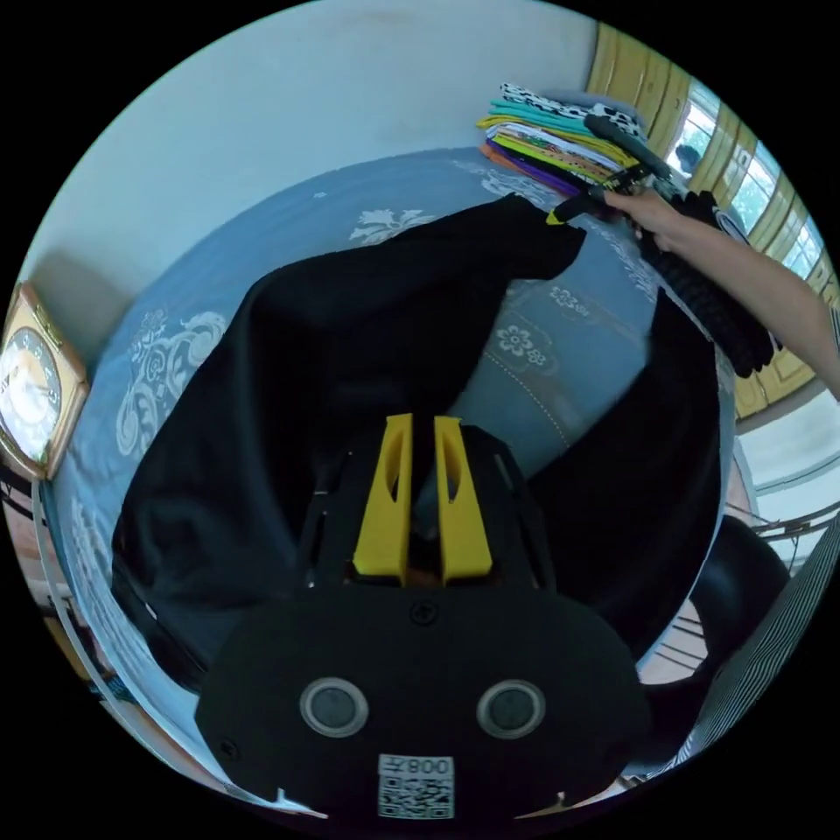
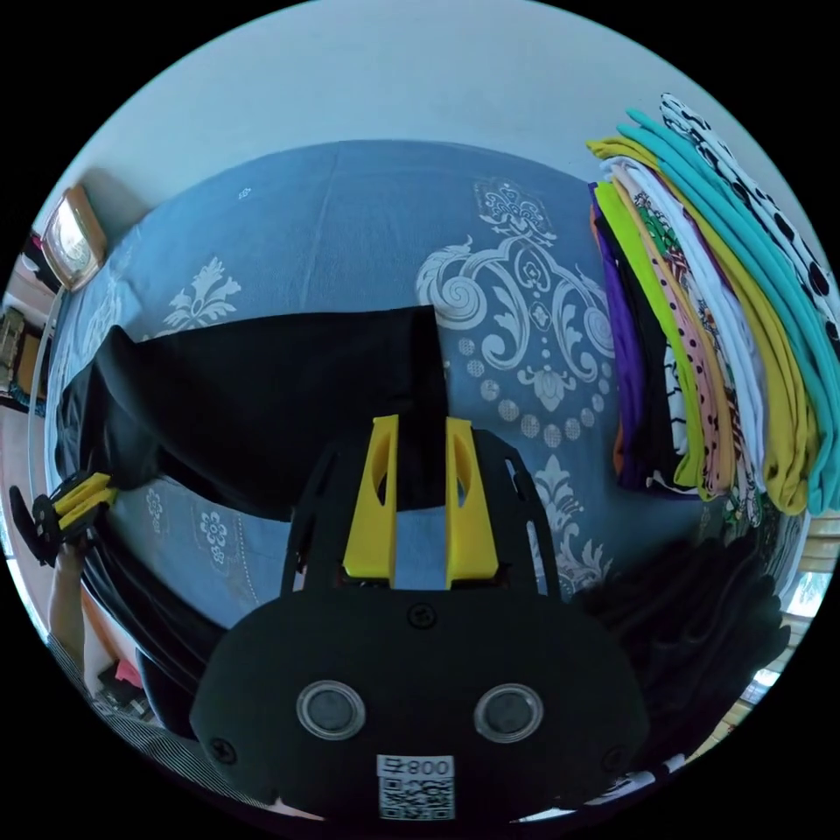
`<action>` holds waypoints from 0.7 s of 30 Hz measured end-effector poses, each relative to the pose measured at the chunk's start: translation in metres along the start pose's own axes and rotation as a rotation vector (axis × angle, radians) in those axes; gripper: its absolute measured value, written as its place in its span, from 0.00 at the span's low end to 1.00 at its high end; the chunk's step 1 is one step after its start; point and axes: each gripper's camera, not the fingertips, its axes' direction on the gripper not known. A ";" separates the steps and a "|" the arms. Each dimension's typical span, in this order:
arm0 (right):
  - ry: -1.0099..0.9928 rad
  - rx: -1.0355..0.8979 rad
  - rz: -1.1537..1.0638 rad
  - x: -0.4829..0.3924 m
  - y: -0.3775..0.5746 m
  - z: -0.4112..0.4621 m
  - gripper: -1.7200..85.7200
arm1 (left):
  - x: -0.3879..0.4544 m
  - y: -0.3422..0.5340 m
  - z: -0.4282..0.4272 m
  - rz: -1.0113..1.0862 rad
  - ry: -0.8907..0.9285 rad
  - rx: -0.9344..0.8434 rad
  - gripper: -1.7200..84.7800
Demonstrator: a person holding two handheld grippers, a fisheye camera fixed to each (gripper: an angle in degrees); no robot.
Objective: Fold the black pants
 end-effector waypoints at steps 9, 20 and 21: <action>-0.028 0.025 -0.011 0.024 -0.006 0.003 0.04 | -0.034 -0.013 0.025 -0.098 0.289 0.091 0.03; -0.061 0.069 0.110 0.057 0.006 0.044 0.08 | -0.053 -0.044 0.115 -0.082 0.346 -0.019 0.03; -0.063 0.078 0.106 0.056 0.003 0.045 0.09 | -0.054 -0.046 0.119 -0.081 0.345 -0.021 0.03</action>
